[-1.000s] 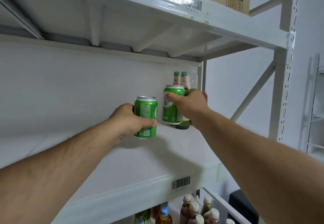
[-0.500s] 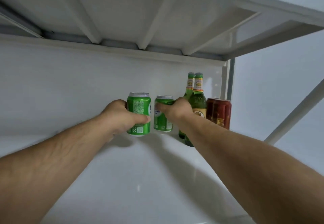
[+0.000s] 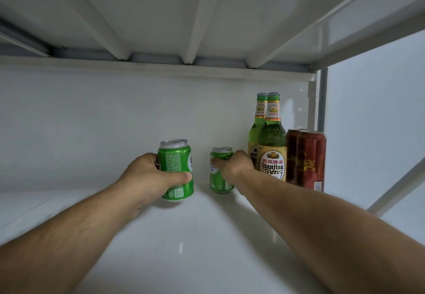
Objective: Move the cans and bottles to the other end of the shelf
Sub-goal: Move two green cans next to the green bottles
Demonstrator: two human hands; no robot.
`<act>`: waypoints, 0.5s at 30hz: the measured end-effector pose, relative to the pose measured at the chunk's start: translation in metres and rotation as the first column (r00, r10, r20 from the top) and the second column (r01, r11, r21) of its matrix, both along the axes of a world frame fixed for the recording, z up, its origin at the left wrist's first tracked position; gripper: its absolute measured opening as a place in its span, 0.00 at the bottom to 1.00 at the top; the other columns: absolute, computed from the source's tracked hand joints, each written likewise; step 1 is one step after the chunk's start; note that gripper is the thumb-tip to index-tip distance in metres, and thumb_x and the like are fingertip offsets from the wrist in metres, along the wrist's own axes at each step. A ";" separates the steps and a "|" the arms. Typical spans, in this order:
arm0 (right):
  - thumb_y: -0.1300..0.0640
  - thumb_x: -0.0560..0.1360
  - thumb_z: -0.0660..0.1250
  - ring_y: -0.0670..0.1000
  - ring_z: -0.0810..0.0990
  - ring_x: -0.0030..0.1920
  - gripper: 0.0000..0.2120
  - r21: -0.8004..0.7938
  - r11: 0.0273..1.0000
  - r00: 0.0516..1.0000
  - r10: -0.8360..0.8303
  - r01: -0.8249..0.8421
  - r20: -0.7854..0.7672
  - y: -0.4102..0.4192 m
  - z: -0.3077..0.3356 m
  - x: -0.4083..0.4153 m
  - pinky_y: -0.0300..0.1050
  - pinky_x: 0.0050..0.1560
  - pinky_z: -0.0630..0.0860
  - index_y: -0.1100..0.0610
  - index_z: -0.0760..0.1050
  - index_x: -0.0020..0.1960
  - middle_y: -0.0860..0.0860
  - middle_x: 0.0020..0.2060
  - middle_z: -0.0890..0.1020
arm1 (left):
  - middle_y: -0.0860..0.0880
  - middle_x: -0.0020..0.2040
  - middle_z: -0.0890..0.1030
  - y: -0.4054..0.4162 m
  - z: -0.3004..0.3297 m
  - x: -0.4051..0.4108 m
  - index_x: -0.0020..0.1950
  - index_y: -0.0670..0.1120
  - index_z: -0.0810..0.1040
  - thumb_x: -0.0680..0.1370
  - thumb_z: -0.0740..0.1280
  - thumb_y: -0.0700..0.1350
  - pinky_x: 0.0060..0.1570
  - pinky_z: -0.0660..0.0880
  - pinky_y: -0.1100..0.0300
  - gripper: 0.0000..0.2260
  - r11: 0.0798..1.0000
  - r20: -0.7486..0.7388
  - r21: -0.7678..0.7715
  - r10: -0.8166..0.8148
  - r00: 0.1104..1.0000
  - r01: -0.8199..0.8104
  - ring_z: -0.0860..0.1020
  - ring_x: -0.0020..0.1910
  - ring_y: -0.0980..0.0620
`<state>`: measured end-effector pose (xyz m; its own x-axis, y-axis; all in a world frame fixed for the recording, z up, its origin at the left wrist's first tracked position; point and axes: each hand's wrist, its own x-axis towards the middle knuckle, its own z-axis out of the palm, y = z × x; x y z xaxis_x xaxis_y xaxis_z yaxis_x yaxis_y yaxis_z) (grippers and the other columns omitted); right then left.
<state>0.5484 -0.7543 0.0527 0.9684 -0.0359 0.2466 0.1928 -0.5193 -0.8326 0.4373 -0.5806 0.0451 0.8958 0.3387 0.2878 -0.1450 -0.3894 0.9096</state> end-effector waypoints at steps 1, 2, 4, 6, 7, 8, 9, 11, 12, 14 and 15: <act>0.45 0.75 0.72 0.58 0.81 0.53 0.23 0.015 1.000 1.000 -0.002 0.002 -0.001 0.000 -0.002 0.002 0.46 0.48 0.78 0.61 0.75 0.61 0.56 0.50 0.79 | 0.47 0.48 0.88 0.001 -0.001 0.001 0.51 0.46 0.82 0.66 0.84 0.42 0.57 0.82 0.45 0.17 1.000 -0.001 -0.003 -0.005 1.000 0.005 0.87 0.47 0.46; 0.46 0.76 0.72 0.58 0.81 0.54 0.23 0.026 1.000 1.000 -0.002 0.002 0.000 0.000 -0.003 0.003 0.46 0.49 0.79 0.61 0.75 0.62 0.56 0.52 0.80 | 0.47 0.48 0.88 0.001 -0.002 0.001 0.51 0.46 0.82 0.66 0.84 0.42 0.57 0.82 0.45 0.17 1.000 -0.003 -0.005 -0.009 1.000 0.009 0.87 0.47 0.46; 0.46 0.76 0.72 0.59 0.81 0.56 0.24 0.049 0.999 1.000 0.009 -0.009 0.001 0.001 -0.005 0.005 0.49 0.54 0.80 0.61 0.74 0.64 0.57 0.56 0.81 | 0.47 0.48 0.88 0.002 -0.004 0.002 0.51 0.46 0.83 0.66 0.84 0.42 0.58 0.82 0.44 0.17 1.000 -0.006 -0.011 -0.018 1.000 0.018 0.87 0.47 0.46; 0.46 0.76 0.72 0.59 0.79 0.59 0.25 0.072 0.997 0.999 0.033 -0.033 -0.002 0.002 -0.007 0.006 0.52 0.59 0.79 0.60 0.71 0.66 0.57 0.59 0.80 | 0.47 0.47 0.88 0.002 -0.006 0.003 0.51 0.47 0.83 0.66 0.84 0.42 0.58 0.82 0.44 0.17 1.000 -0.008 -0.008 -0.022 1.000 0.022 0.87 0.47 0.46; 0.46 0.77 0.71 0.59 0.78 0.60 0.26 0.077 0.996 0.999 0.043 -0.042 -0.005 0.002 -0.008 0.005 0.53 0.61 0.78 0.60 0.70 0.67 0.57 0.60 0.79 | 0.47 0.47 0.88 0.002 -0.007 0.003 0.51 0.47 0.83 0.66 0.84 0.42 0.58 0.82 0.44 0.17 1.000 -0.009 -0.005 -0.021 1.000 0.021 0.87 0.47 0.46; 0.45 0.77 0.71 0.59 0.78 0.62 0.27 0.074 0.996 0.999 0.049 -0.048 -0.008 0.002 -0.008 0.005 0.54 0.62 0.78 0.60 0.69 0.68 0.57 0.61 0.78 | 0.48 0.48 0.88 0.002 -0.007 0.003 0.52 0.47 0.83 0.66 0.84 0.42 0.58 0.82 0.44 0.18 1.000 -0.009 -0.002 -0.021 1.000 0.021 0.87 0.47 0.46; 0.45 0.77 0.70 0.60 0.77 0.62 0.27 0.069 0.996 0.999 0.052 -0.051 -0.013 0.002 -0.009 0.005 0.55 0.62 0.77 0.60 0.67 0.68 0.57 0.62 0.77 | 0.48 0.48 0.88 0.002 -0.008 0.003 0.52 0.47 0.83 0.66 0.84 0.42 0.58 0.82 0.44 0.18 1.000 -0.009 0.000 -0.019 1.000 0.019 0.87 0.47 0.46; 0.45 0.78 0.70 0.60 0.77 0.63 0.28 0.060 0.997 0.998 0.056 -0.055 -0.018 0.001 -0.009 0.003 0.55 0.63 0.77 0.60 0.66 0.69 0.58 0.63 0.77 | 0.48 0.49 0.88 0.002 -0.009 0.002 0.54 0.47 0.83 0.66 0.84 0.43 0.58 0.82 0.45 0.19 1.000 -0.013 0.001 -0.019 1.000 0.019 0.87 0.48 0.47; 0.44 0.78 0.69 0.60 0.77 0.63 0.28 0.052 0.997 0.998 0.056 -0.055 -0.019 0.001 -0.009 0.002 0.55 0.63 0.77 0.60 0.66 0.69 0.58 0.64 0.77 | 0.48 0.49 0.88 0.001 -0.010 0.002 0.54 0.47 0.83 0.66 0.84 0.43 0.58 0.82 0.45 0.20 1.000 -0.016 0.004 -0.020 1.000 0.020 0.87 0.48 0.47; 0.44 0.78 0.69 0.60 0.77 0.63 0.29 0.015 0.998 0.998 0.059 -0.059 -0.028 0.000 -0.009 -0.003 0.54 0.63 0.77 0.61 0.66 0.70 0.59 0.64 0.77 | 0.48 0.49 0.88 0.000 -0.011 0.001 0.54 0.47 0.83 0.66 0.84 0.42 0.58 0.82 0.45 0.19 1.000 -0.020 0.007 -0.021 1.000 0.022 0.87 0.48 0.47; 0.44 0.78 0.69 0.60 0.77 0.64 0.29 -0.004 0.998 0.998 0.059 -0.059 -0.034 -0.001 -0.008 -0.006 0.53 0.63 0.76 0.61 0.66 0.70 0.59 0.64 0.77 | 0.48 0.49 0.88 0.000 -0.012 0.001 0.54 0.46 0.83 0.66 0.84 0.42 0.58 0.82 0.45 0.19 1.000 -0.019 0.008 -0.021 1.000 0.021 0.87 0.48 0.47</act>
